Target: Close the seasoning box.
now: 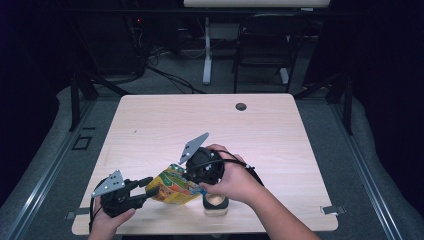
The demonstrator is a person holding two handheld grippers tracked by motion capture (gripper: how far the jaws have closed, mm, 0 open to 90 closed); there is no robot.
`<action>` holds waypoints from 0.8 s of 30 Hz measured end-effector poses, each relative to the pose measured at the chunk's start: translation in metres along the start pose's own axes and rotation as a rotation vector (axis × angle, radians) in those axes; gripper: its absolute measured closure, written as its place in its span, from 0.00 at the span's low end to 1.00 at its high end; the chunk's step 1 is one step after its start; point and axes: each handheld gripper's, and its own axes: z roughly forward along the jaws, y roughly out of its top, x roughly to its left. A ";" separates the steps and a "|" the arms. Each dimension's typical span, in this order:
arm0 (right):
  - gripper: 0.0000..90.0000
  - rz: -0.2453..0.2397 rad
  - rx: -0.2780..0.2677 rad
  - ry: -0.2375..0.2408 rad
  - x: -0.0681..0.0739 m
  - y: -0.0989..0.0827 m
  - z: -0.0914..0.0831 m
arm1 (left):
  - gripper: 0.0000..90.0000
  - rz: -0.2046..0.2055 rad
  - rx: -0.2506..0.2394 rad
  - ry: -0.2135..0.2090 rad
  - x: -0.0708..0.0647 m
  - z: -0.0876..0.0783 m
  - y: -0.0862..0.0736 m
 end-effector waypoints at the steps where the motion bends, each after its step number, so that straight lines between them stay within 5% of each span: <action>1: 1.00 0.000 -0.002 -0.002 0.000 0.000 0.000 | 0.61 0.004 0.002 0.001 0.000 0.000 0.000; 13: 0.97 0.005 -0.016 0.008 0.000 0.002 0.003 | 0.61 0.001 0.027 -0.025 0.003 -0.003 -0.002; 14: 0.97 0.009 -0.021 0.010 0.001 0.003 0.003 | 0.61 -0.004 0.008 0.003 0.002 -0.002 -0.003; 24: 0.99 0.003 -0.026 0.018 0.002 0.013 0.012 | 0.60 -0.009 0.018 0.015 0.006 -0.005 -0.003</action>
